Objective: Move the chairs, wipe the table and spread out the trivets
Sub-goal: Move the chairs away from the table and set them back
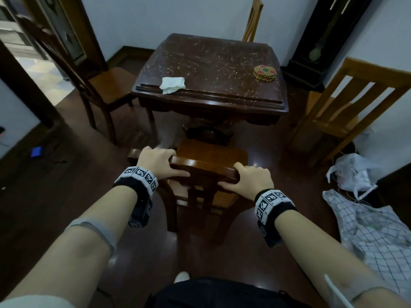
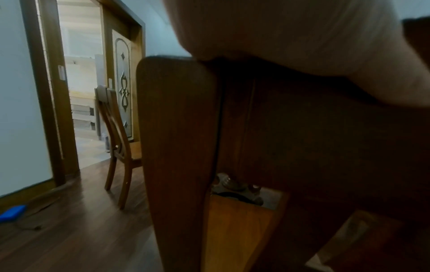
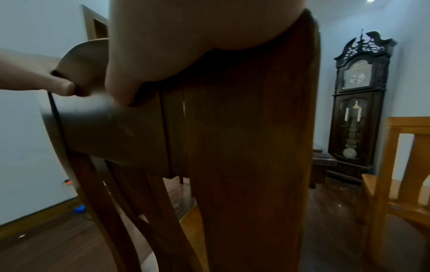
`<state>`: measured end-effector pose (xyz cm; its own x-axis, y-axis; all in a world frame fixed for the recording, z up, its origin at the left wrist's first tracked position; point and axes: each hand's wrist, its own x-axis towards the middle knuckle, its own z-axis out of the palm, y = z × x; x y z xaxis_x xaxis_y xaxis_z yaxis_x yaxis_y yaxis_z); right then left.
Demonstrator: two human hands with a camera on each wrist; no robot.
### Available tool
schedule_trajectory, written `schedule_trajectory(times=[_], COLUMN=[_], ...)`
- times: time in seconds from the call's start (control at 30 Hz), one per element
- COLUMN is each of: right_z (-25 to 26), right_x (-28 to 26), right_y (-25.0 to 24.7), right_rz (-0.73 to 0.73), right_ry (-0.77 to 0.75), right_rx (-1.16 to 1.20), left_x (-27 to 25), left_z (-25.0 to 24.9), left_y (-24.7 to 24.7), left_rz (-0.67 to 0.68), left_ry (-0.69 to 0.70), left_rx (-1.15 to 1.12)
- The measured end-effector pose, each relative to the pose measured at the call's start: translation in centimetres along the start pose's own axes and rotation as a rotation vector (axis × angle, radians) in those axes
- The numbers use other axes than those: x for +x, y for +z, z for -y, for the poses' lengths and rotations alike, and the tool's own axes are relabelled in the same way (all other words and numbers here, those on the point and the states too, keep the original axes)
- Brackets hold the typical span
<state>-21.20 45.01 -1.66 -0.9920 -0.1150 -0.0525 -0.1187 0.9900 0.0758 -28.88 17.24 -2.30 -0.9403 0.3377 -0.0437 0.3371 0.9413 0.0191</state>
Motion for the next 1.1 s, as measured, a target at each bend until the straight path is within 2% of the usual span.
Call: schedule_trajectory(times=[0.07,0.27,0.53,1.1], right_z=[0.1,-0.3,0.2,-1.4], right_x=[0.3,2.0,5.8,17.4], right_y=[0.3,-0.3,-0.1,-0.7], right_rz=[-0.01,-0.029,-0.002,0.012], right_ry=[-0.022,-0.055,-0.057,-0.05], right_rx=[-0.034,-0.094,-0.063,-0.084], left_x=[0.2,2.0,5.3,16.2], left_z=[0.0,0.2,1.9,5.8], left_y=[0.4,-0.5,-0.7,-0.7], left_rz=[-0.053,-0.025,0.0,-0.063], left_ry=[-0.009,-0.008,-0.023,0.009], left_rx=[0.029,0.048,0.045,0.044])
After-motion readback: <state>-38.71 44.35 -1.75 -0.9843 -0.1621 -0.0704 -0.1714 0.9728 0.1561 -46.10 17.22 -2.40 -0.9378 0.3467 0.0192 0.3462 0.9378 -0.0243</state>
